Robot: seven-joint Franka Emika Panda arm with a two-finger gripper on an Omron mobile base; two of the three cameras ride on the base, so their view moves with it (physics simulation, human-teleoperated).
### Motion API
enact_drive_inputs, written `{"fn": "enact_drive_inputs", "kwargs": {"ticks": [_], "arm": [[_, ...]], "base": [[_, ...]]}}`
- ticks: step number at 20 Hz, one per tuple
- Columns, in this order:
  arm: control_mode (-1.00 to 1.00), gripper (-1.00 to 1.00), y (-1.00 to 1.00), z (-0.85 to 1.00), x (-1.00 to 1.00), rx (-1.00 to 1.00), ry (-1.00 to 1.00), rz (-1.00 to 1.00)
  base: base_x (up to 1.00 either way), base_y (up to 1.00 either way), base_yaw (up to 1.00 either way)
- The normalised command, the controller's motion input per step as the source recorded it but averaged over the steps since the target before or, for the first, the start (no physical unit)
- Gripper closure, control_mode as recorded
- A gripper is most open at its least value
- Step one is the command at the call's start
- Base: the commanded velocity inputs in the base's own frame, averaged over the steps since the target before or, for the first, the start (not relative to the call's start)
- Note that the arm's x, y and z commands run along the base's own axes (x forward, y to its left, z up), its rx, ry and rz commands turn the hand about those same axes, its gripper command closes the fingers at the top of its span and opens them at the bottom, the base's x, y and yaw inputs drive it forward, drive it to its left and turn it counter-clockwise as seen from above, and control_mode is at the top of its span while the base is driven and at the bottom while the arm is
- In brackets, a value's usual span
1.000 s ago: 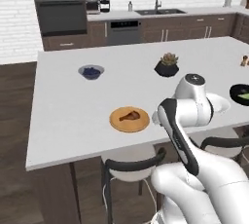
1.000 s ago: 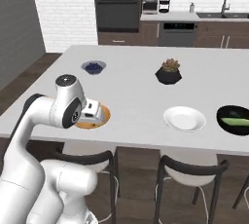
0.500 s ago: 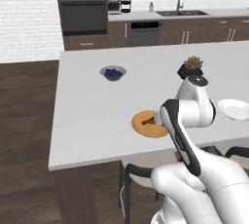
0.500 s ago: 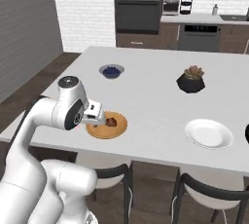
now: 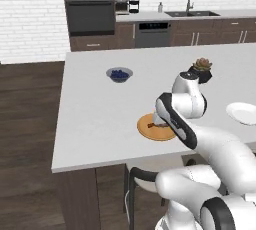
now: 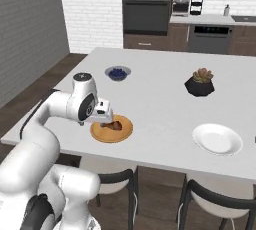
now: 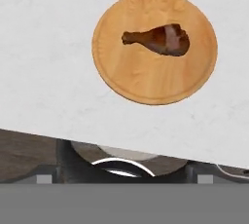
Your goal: Pick the chicken drumstick and corn from their plates and place them in the bowl. Then put the bowl in the fridge.
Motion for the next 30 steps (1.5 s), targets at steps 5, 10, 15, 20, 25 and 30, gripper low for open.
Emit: {"fn": "enact_drive_inputs", "kwargs": {"ticks": [5, 10, 15, 20, 25, 30], "arm": [[-1.00, -1.00, -0.09, 0.12, 0.21, -0.18, 0.07, 0.33], [-1.00, -1.00, -0.30, -0.33, 0.05, -0.08, 0.01, 0.56], [-1.00, -1.00, -0.21, -0.31, 0.15, 0.08, -0.14, 0.53], [-1.00, -1.00, 0.15, -0.18, 0.37, -0.05, 0.00, 0.20], [-1.00, -1.00, 0.28, -0.24, 0.47, -0.10, 0.09, 0.03], [-1.00, -1.00, 0.01, -0.32, 0.35, -0.02, 0.01, 0.08]], "base": [[0.00, 0.00, 0.00], [0.00, 0.00, 0.00], [0.00, 0.00, 0.00], [0.00, 0.00, 0.00], [0.00, 0.00, 0.00], [0.00, 0.00, 0.00]]}}
